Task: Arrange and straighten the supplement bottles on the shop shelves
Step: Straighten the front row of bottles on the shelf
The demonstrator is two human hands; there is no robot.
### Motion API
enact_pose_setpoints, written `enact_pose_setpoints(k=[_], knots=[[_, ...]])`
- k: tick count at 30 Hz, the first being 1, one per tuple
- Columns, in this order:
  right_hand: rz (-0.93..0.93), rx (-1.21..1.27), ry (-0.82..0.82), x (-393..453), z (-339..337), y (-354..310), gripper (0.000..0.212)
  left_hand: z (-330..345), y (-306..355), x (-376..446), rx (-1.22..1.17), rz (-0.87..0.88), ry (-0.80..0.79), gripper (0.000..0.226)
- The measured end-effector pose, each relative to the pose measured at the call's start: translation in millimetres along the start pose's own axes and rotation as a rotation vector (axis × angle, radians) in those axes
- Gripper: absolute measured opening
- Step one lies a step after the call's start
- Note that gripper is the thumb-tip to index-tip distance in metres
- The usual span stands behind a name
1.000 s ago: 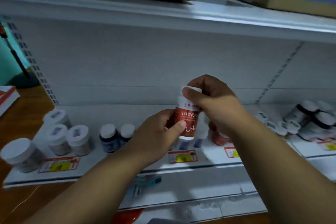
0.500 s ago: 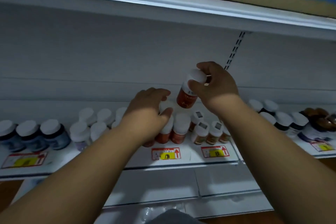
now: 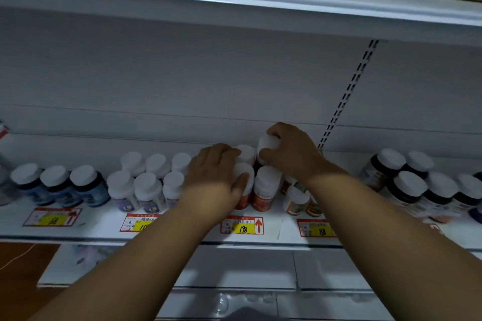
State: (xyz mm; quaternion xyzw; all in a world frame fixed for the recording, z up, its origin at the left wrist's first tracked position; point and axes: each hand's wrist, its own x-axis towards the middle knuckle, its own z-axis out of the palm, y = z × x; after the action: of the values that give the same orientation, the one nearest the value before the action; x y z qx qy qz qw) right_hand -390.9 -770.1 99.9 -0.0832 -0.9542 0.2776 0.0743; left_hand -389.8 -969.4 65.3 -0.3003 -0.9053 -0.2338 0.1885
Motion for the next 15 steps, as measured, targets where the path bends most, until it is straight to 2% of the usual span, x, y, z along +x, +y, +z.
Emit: enact_pose_setpoints(k=[3,8,12,15], knots=[[-0.004,0.010,-0.057,4,5,4,0.049,5,-1,3,0.082,0.054,-0.095,0.063],[-0.041,-0.058,-0.213,5,15,12,0.043,3,-16,21,0.175,0.117,-0.379,0.108],[-0.053,-0.067,-0.225,2,23,16,0.046,3,-26,30,0.207,0.149,-0.464,0.121],[-0.120,-0.082,-0.202,-4,32,12,0.052,6,-29,32,0.212,0.149,-0.489,0.122]])
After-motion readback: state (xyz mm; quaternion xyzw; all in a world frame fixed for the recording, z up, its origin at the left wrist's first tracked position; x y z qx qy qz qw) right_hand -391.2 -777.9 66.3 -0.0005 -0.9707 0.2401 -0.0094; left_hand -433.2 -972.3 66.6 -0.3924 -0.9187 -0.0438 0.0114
